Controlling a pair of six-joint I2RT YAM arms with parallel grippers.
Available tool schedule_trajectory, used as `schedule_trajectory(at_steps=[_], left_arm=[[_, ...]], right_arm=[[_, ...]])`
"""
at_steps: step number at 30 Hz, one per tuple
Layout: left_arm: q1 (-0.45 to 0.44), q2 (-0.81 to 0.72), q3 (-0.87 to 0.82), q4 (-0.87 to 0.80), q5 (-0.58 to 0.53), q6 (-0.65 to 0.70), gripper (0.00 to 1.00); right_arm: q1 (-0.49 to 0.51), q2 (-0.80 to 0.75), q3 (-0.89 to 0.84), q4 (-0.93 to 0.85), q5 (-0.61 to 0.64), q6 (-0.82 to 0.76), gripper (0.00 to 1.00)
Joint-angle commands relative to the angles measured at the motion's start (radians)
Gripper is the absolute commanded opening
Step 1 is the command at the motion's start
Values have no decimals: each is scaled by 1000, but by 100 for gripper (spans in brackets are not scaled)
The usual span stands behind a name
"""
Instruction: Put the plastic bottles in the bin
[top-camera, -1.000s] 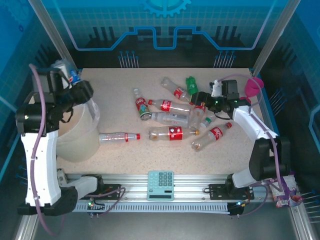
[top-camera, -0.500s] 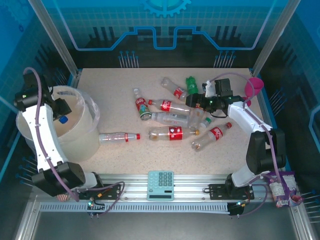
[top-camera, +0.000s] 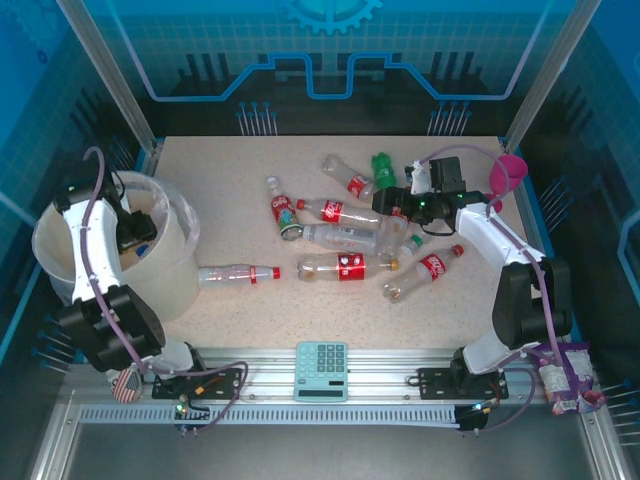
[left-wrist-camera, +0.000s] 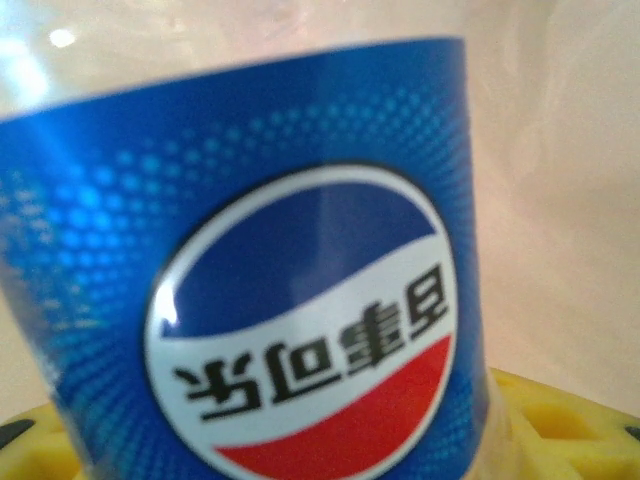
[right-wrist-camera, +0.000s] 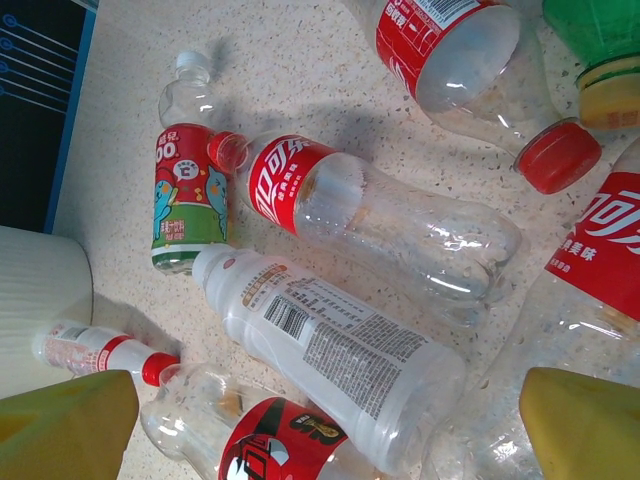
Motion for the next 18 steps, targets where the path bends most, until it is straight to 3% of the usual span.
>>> schedule_trajectory(at_steps=[1, 5, 18], left_arm=[[10, 28, -27, 41, 37, 34, 43], [9, 59, -49, 59, 39, 32, 43], [2, 62, -57, 55, 18, 39, 93]], right_arm=[[10, -25, 4, -24, 12, -11, 99], [7, -29, -1, -41, -1, -8, 99], [-28, -51, 0, -57, 12, 33, 98]])
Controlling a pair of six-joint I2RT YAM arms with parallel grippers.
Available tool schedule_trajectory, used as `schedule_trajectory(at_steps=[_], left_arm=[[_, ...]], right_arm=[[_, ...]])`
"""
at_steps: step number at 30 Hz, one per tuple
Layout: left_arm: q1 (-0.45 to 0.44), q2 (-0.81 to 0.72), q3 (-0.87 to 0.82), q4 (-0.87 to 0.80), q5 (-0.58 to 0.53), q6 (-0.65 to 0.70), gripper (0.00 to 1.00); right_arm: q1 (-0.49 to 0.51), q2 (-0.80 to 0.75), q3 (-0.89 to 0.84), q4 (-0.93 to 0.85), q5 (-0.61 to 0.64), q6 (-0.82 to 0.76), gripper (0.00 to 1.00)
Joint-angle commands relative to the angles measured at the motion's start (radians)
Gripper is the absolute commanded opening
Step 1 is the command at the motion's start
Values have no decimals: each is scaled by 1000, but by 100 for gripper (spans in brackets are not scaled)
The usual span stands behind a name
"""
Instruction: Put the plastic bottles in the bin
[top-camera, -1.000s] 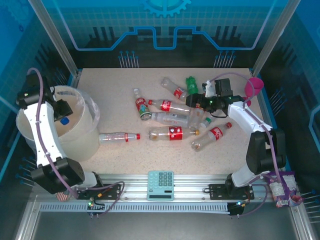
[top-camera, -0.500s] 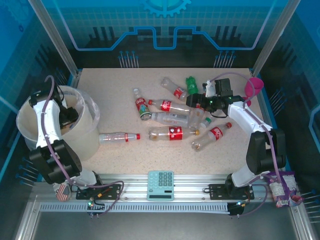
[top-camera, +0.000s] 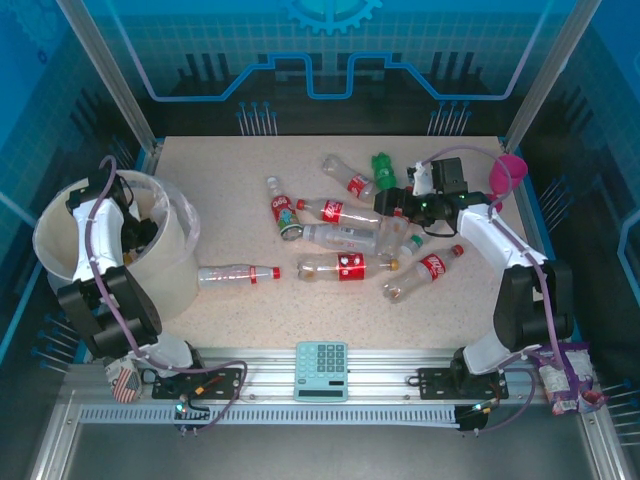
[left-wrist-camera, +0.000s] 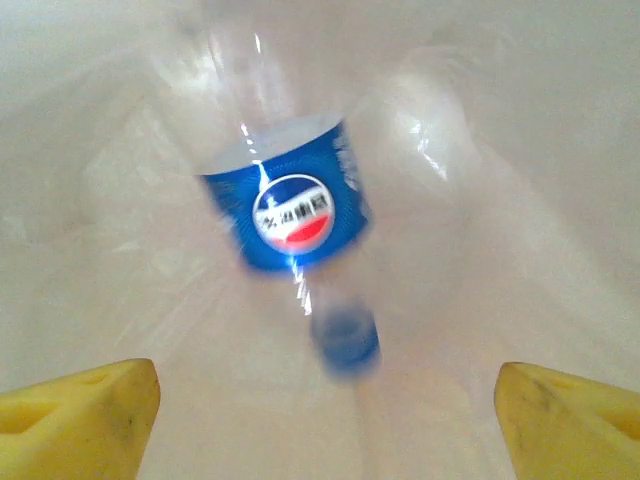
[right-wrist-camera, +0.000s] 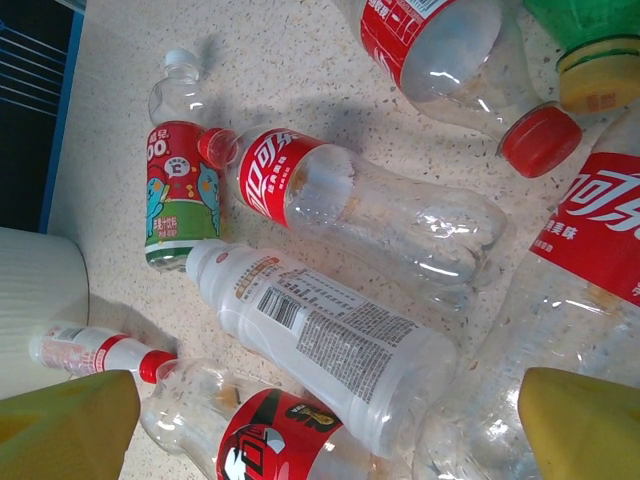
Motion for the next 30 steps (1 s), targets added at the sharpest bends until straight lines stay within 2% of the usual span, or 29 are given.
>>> schedule_trajectory(at_steps=[1, 4, 6, 10, 12, 17, 19, 23, 27, 30], left_arm=[[1, -14, 11, -2, 5, 12, 98], [-4, -47, 5, 19, 2, -7, 99], [-18, -78, 3, 41, -41, -22, 99], [-44, -195, 2, 128, -319, -51, 99], [-45, -277, -5, 191, -381, -50, 99], [-54, -409, 53, 279, -399, -62, 99], [-98, -437, 102, 283, -409, -64, 99], [-302, -463, 220, 256, -470, -55, 99], [-585, -416, 334, 154, -490, -110, 99], [-816, -372, 315, 156, -493, -146, 99]], right_arm=[[-24, -39, 7, -39, 11, 18, 98], [-44, -45, 6, -59, 29, 32, 98], [-55, -42, 14, -96, 56, 47, 99], [-77, -68, 37, -214, 219, 30, 100], [-112, -86, 32, -242, 261, 5, 100], [-213, -158, -21, -293, 343, 24, 100], [-234, -192, -48, -316, 382, 37, 99], [-281, -234, -122, -349, 372, 51, 91], [-280, -270, -231, -309, 337, 96, 86], [-263, -271, -300, -267, 330, 138, 86]])
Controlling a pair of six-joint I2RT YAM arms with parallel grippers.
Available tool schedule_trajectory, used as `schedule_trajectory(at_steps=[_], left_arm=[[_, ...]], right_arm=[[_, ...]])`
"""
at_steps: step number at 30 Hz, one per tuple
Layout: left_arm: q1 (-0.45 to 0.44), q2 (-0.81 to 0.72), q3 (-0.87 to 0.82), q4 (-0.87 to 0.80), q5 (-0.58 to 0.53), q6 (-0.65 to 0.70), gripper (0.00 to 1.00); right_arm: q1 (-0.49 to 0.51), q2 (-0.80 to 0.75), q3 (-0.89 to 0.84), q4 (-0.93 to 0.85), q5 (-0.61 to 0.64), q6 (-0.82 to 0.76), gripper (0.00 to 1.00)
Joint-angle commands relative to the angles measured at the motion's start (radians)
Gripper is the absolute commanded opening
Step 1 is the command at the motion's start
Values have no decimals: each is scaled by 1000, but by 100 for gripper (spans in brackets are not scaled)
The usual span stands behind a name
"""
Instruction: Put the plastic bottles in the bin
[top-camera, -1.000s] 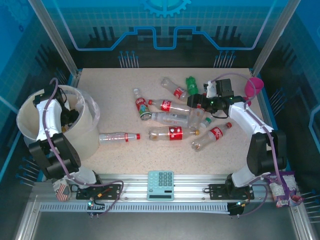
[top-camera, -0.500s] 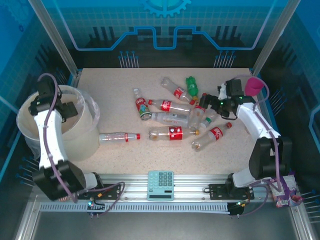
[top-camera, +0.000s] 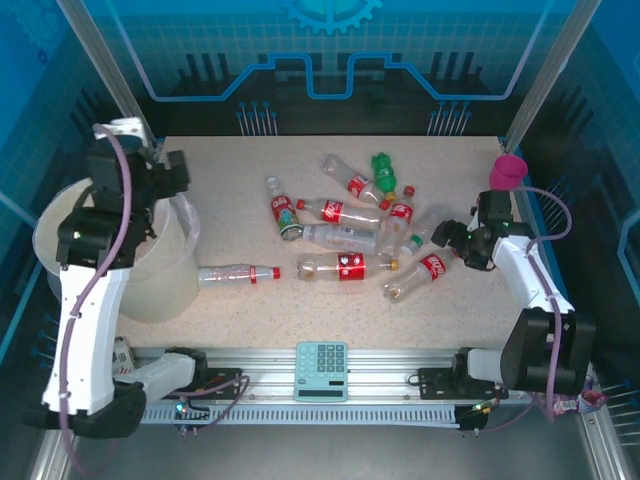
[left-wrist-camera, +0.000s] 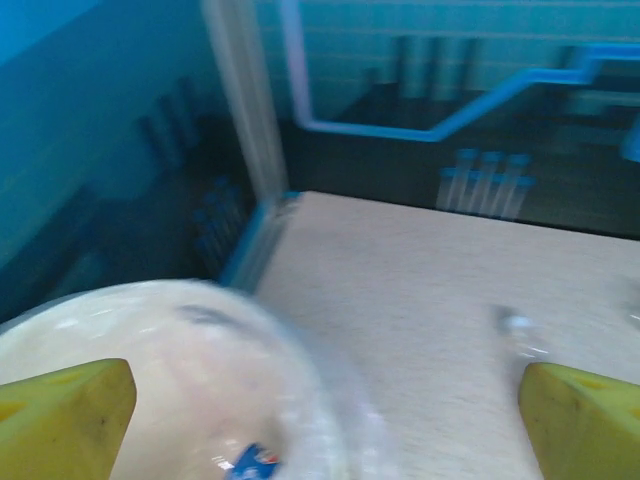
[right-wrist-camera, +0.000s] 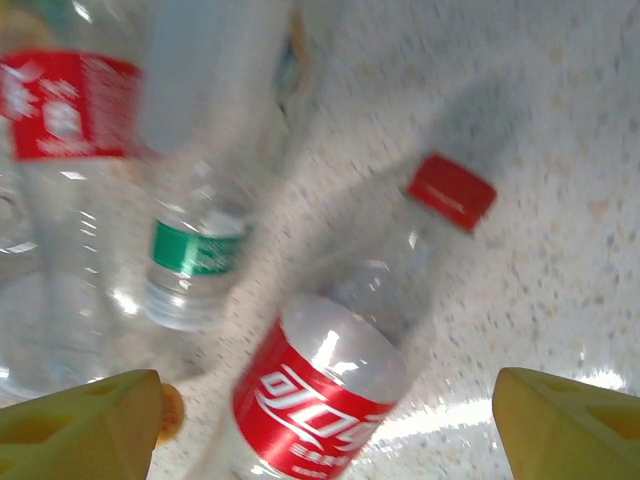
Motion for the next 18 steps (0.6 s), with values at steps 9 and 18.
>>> schedule_trajectory(at_steps=[9, 18], left_arm=[[-506, 204, -131, 134, 211, -113, 99], [-616, 366, -283, 348, 432, -249, 99]], right_arm=[[41, 25, -151, 172, -37, 159, 92], [93, 134, -203, 357, -2, 231, 93]])
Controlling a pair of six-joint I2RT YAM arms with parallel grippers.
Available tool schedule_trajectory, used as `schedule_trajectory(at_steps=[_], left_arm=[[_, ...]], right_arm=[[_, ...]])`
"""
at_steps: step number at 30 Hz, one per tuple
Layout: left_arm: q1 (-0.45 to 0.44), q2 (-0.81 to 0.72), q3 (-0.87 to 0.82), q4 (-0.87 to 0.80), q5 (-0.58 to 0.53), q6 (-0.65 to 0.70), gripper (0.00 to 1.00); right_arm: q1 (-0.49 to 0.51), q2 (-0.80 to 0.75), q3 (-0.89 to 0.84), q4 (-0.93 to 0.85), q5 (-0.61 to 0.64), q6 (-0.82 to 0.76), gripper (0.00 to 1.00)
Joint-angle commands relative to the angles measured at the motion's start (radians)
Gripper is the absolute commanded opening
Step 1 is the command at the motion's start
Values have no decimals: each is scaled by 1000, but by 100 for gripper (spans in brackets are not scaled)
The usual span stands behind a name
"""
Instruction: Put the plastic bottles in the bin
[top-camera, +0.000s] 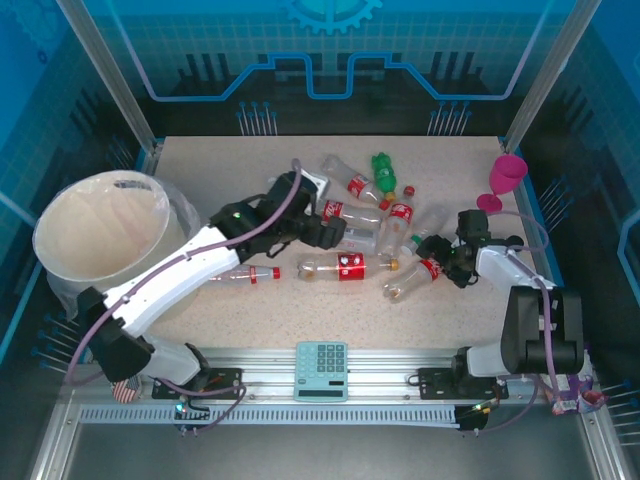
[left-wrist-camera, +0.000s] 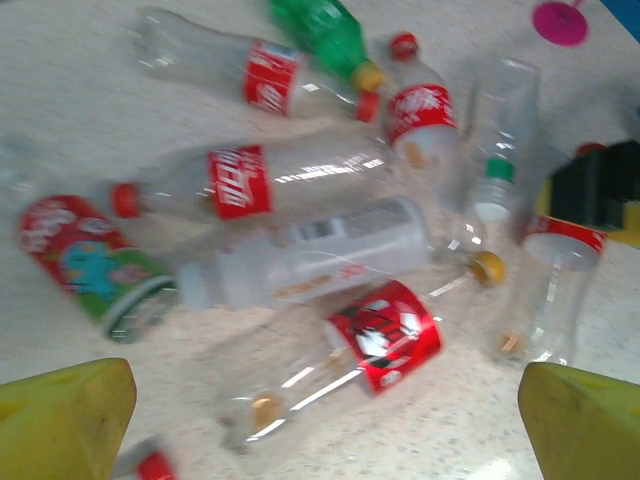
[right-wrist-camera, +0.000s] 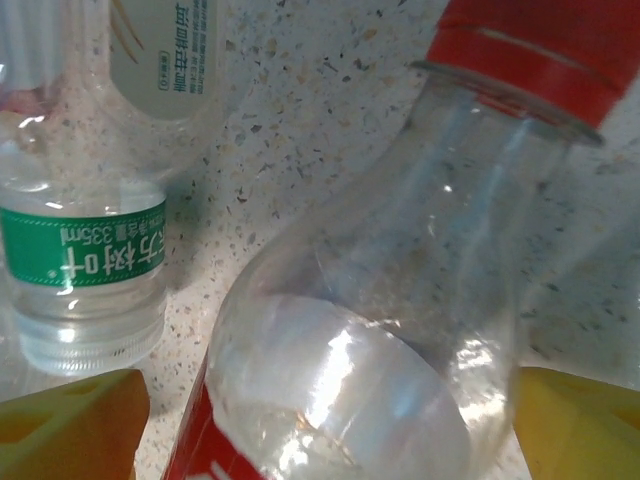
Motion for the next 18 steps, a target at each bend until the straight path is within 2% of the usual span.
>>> schedule_trajectory(at_steps=[1, 10, 14, 18], left_arm=[[-31, 54, -40, 108, 137, -70, 99], [-41, 150, -24, 177, 234, -83, 99], [-41, 200, 20, 174, 311, -80, 99], [-41, 220, 29, 241, 445, -112, 99]], right_arm=[[20, 34, -25, 97, 20, 42, 92], [21, -43, 2, -6, 72, -19, 71], [21, -110, 52, -103, 23, -62, 64], [33, -199, 73, -115, -46, -74, 63]])
